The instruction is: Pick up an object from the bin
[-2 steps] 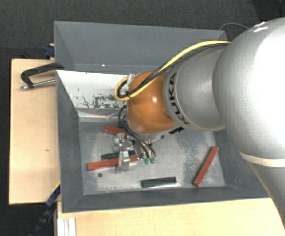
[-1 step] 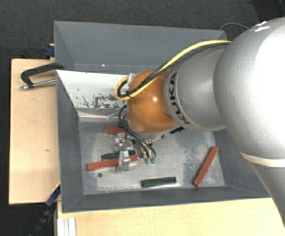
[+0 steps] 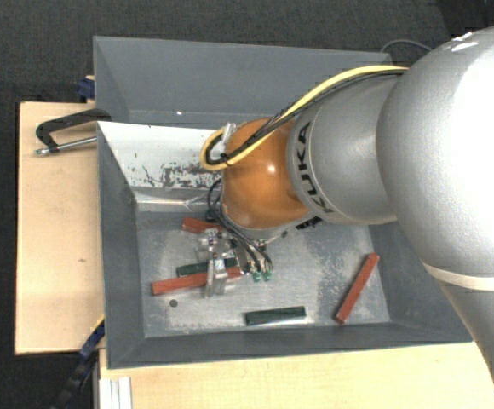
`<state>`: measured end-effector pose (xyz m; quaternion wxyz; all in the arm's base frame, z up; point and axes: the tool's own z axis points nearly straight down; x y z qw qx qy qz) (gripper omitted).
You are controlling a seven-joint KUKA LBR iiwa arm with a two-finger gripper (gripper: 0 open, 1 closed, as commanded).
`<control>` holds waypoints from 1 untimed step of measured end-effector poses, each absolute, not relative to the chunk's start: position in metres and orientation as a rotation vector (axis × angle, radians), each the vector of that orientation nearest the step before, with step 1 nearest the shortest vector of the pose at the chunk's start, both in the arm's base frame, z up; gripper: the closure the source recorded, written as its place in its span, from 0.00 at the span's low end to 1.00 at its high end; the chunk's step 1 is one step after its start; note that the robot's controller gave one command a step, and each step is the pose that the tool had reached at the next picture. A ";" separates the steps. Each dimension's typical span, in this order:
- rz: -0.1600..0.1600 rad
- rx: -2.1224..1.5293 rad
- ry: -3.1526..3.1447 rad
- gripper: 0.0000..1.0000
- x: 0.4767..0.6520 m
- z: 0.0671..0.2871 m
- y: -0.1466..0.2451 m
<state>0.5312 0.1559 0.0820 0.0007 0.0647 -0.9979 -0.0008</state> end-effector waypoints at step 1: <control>-0.003 0.203 -3.136 1.00 0.532 0.096 0.156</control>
Offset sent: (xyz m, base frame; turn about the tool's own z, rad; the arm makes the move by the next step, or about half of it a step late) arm 0.0000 0.0000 0.0192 0.0000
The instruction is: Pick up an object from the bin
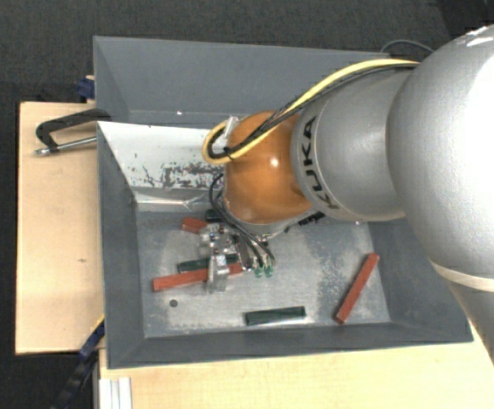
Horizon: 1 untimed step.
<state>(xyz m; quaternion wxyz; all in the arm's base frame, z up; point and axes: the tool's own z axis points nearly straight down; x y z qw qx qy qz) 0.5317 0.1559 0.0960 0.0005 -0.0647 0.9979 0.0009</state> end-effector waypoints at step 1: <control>0.004 -0.203 3.131 1.00 0.533 0.107 0.156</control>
Offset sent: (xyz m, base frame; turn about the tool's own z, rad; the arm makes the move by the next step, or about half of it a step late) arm -0.0001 -0.0002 0.0307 0.0000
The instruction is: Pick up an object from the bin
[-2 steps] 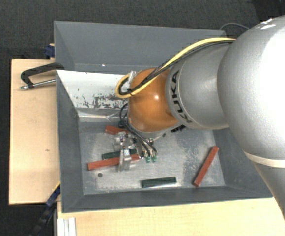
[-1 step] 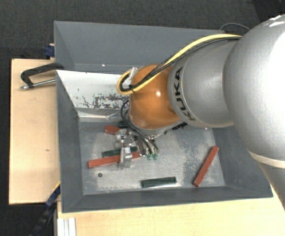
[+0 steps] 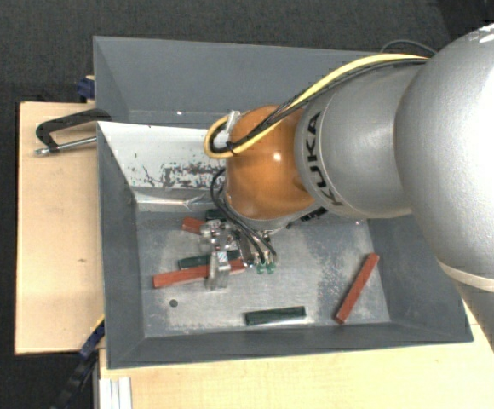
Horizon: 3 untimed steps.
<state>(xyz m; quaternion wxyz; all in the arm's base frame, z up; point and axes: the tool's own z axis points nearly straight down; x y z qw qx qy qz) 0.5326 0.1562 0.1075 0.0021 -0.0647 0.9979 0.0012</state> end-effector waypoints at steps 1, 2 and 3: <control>0.005 -0.203 3.128 1.00 0.533 0.115 0.156; 0.004 -0.203 3.129 1.00 0.533 0.121 0.156; 0.004 -0.202 3.130 1.00 0.533 0.126 0.156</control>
Offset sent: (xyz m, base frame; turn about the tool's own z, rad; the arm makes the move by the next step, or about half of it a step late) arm 0.0000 0.0000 0.0269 0.0000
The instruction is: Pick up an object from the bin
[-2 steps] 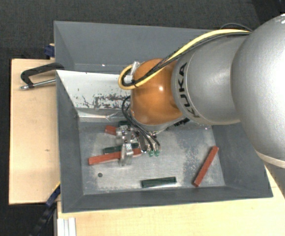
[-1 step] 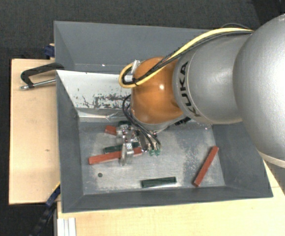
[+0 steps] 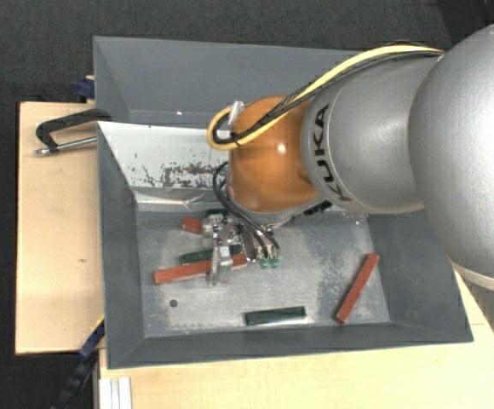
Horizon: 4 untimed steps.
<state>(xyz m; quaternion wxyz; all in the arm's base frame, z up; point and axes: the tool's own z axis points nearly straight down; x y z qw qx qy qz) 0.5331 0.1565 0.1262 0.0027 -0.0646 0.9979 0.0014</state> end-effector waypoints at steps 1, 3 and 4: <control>0.003 -0.203 3.135 1.00 0.532 0.134 0.156; 0.005 -0.202 3.128 1.00 0.534 0.166 0.157; 0.004 -0.202 3.129 1.00 0.534 0.174 0.157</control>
Offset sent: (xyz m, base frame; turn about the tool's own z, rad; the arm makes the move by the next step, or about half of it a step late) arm 0.0000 0.0000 0.0324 0.0000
